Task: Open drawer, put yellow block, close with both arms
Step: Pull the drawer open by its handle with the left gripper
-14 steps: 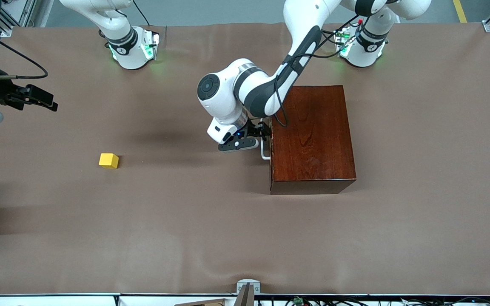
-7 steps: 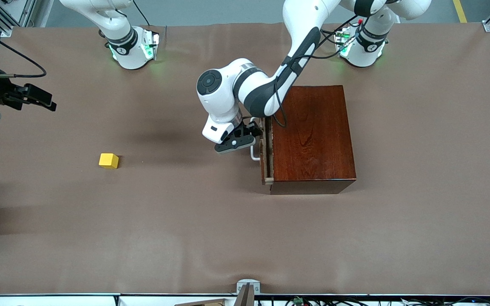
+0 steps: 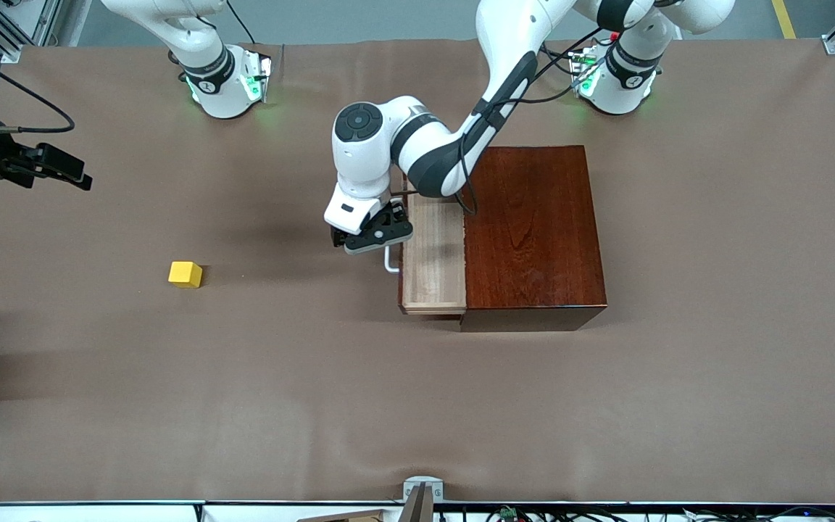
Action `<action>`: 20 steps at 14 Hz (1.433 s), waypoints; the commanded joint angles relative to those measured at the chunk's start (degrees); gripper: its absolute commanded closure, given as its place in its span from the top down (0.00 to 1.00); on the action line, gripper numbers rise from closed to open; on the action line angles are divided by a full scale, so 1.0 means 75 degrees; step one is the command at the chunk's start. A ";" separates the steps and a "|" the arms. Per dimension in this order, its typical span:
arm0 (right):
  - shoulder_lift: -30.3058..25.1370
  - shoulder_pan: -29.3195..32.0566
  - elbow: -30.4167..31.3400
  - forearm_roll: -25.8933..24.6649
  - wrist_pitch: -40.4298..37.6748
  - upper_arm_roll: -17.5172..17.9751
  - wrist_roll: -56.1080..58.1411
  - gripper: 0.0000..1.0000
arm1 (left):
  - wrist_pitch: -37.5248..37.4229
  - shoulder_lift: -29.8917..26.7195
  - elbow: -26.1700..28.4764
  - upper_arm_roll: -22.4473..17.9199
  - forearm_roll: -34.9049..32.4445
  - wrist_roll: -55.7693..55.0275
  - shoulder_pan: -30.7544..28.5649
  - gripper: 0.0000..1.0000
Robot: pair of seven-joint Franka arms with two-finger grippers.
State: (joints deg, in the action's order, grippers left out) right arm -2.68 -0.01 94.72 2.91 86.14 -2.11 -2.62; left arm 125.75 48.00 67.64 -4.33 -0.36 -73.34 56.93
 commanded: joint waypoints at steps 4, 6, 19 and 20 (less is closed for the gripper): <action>0.0122 0.0213 -0.0114 -0.0025 -0.0071 0.0082 -0.0002 1.00 | 0.1162 0.0256 -0.0323 0.0355 0.0189 -0.0803 0.0050 1.00; 0.0181 0.0260 -0.0138 -0.0025 -0.0060 0.0082 0.0021 1.00 | 0.1233 0.0151 -0.0300 0.0343 0.0178 -0.0956 0.0050 1.00; 0.1305 0.0353 -0.0103 0.0081 0.0595 0.0082 -0.0014 1.00 | -0.2816 -0.3269 0.0040 -0.0383 0.0072 0.1629 -0.1576 1.00; 0.1445 0.0365 -0.0079 0.0081 0.0713 0.0082 -0.0014 1.00 | -0.3286 -0.3492 0.0041 -0.0383 0.0060 0.2132 -0.1938 1.00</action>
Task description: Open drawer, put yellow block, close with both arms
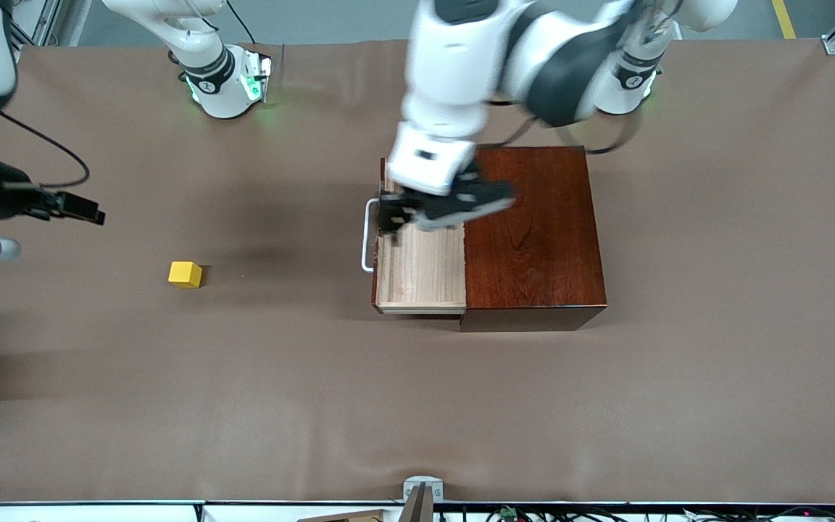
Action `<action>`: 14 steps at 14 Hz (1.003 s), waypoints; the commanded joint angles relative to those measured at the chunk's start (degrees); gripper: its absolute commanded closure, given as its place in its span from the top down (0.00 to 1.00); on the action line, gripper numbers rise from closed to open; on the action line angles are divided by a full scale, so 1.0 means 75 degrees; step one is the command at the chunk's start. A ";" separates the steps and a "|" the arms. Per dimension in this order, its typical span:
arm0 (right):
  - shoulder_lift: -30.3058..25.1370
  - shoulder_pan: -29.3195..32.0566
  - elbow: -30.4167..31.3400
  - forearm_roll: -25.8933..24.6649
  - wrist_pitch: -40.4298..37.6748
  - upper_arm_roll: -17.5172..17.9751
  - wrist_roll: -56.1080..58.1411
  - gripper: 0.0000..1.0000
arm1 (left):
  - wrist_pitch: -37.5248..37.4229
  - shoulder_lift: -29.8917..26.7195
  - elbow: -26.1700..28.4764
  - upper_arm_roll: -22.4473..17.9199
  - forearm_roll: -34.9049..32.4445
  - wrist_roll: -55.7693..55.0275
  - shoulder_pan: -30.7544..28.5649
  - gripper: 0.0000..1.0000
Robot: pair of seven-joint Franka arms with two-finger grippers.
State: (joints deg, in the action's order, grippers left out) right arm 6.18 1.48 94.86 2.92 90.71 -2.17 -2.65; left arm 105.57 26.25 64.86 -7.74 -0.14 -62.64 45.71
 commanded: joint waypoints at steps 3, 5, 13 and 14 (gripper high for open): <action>0.0733 0.0190 0.0007 0.0068 0.0372 0.0090 -0.0010 1.00 | -0.1604 -0.1178 0.0422 0.0094 0.0031 0.2545 -0.1555 1.00; 0.1026 0.0213 0.0136 0.0056 0.0572 0.0090 -0.0010 1.00 | -0.2249 -0.1506 0.0539 0.0106 0.0089 0.3777 -0.2224 1.00; 0.1133 0.0307 0.1880 0.0068 0.2750 0.0090 -0.0010 1.00 | -0.2393 -0.3603 0.3184 0.1226 0.0101 0.7145 -0.5022 1.00; 0.1121 0.0296 0.2103 0.0068 0.3008 0.0102 -0.0010 1.00 | -0.2381 -0.3768 0.3385 0.1556 0.0101 0.7145 -0.5434 1.00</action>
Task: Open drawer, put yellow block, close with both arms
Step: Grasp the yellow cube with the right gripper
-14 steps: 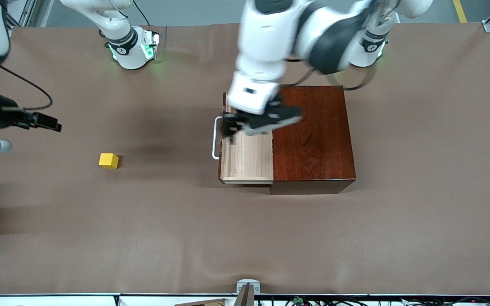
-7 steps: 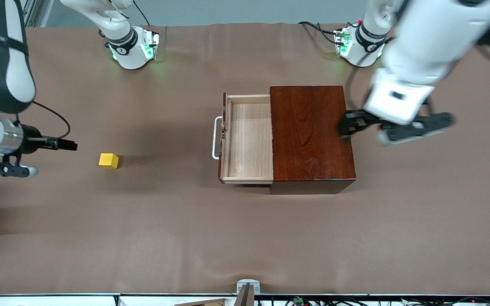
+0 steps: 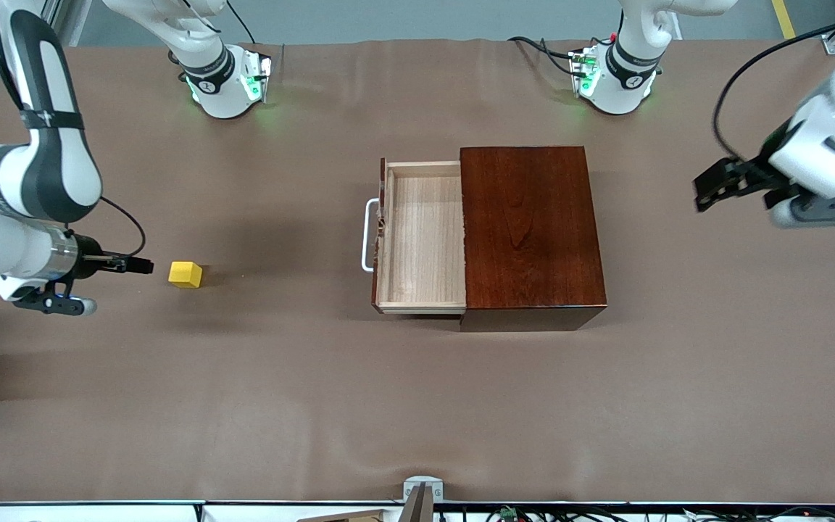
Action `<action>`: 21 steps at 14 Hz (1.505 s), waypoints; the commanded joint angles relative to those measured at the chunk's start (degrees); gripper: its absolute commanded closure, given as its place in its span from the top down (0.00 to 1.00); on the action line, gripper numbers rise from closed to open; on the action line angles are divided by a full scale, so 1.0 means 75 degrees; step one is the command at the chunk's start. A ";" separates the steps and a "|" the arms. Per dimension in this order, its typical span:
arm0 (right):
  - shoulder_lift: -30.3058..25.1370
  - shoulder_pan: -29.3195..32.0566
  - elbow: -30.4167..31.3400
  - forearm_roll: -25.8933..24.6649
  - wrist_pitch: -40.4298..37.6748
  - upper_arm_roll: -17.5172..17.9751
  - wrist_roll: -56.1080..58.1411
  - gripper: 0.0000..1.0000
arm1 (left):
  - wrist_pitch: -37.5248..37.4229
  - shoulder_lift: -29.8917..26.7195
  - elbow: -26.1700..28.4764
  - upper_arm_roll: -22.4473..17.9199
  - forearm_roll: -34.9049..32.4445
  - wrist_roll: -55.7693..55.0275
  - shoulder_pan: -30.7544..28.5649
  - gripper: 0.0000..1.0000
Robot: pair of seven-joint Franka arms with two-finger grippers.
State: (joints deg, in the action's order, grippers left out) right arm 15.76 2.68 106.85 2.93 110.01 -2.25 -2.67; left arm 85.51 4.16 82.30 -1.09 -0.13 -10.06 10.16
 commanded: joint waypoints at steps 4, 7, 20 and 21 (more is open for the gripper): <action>-0.0144 0.0100 0.1244 0.0066 0.1361 0.0113 -0.0007 1.00 | 0.0294 -0.0859 0.1038 0.0837 0.0041 0.0146 -0.0910 1.00; -0.0121 0.0029 0.1795 0.0078 0.2158 0.0124 -0.0007 1.00 | 0.0259 -0.0847 0.1038 0.0814 0.0029 0.0298 -0.0945 1.00; 0.0663 -0.0041 0.2827 0.0078 0.4397 0.0148 -0.0018 1.00 | 0.0236 -0.0859 0.1026 0.0814 0.0029 0.0311 -0.1027 1.00; 0.0676 -0.0064 0.2898 0.0089 0.4573 0.0148 -0.0018 1.00 | 0.0236 -0.0847 0.1026 0.0813 0.0029 0.0311 -0.1027 1.00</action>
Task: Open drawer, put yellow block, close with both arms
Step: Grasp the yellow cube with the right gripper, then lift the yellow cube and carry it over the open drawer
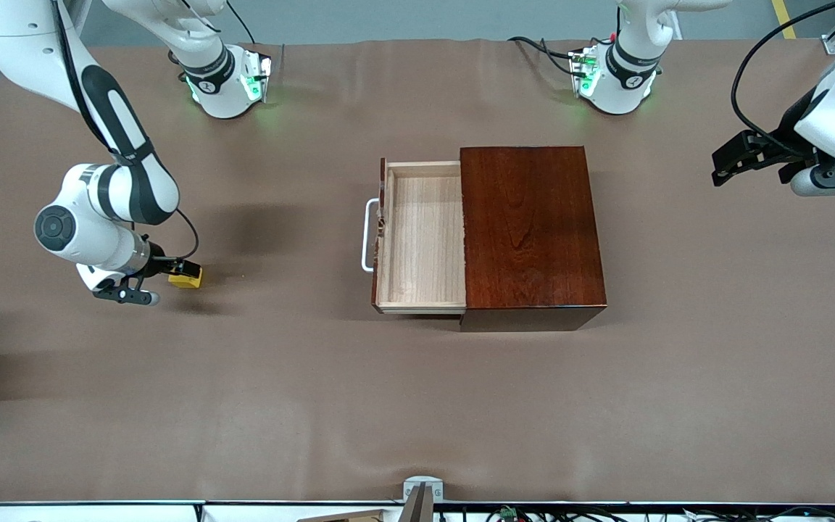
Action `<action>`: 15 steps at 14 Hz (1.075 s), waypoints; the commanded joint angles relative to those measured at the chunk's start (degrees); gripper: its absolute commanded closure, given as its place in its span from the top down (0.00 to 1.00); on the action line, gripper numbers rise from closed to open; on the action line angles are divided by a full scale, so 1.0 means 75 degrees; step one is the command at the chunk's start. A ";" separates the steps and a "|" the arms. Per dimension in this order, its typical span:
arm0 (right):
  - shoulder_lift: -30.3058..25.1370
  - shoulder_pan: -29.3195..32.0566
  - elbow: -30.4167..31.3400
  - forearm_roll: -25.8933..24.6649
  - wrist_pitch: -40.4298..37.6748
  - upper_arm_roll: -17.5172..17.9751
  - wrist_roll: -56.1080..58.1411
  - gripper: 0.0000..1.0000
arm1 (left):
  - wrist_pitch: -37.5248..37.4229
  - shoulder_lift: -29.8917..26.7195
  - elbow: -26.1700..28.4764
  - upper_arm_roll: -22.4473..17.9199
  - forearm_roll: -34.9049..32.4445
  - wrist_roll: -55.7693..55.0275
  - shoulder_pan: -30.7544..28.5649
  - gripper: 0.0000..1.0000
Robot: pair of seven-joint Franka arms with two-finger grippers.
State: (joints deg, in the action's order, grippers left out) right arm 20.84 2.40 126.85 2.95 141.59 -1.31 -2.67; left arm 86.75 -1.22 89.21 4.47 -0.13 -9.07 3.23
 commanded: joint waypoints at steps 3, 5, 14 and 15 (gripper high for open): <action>-0.0036 -0.0015 0.0266 0.0087 0.0293 0.0046 0.0051 0.04 | 0.0070 -0.0118 0.0128 0.0071 0.0029 0.0167 -0.0103 1.00; -0.0176 -0.0039 0.0231 0.0075 0.0072 0.0058 0.0099 0.00 | 0.0070 -0.0083 0.0128 0.0071 0.0029 0.0167 -0.0103 1.00; -0.0927 -0.1467 -0.1595 0.0087 -0.3759 0.0163 -0.2336 0.00 | 0.0082 -0.0001 0.0105 0.0083 0.0029 0.0167 -0.0091 1.00; -0.0939 -0.1619 -0.1783 0.0087 -0.4040 0.0163 -0.2548 0.00 | 0.0070 -0.0024 0.0116 0.0083 0.0017 0.0167 -0.0091 1.00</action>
State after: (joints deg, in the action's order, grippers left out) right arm 14.31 -7.66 116.09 3.16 115.13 0.23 -18.07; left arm 86.78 -0.92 89.80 4.57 -0.13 -9.07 3.22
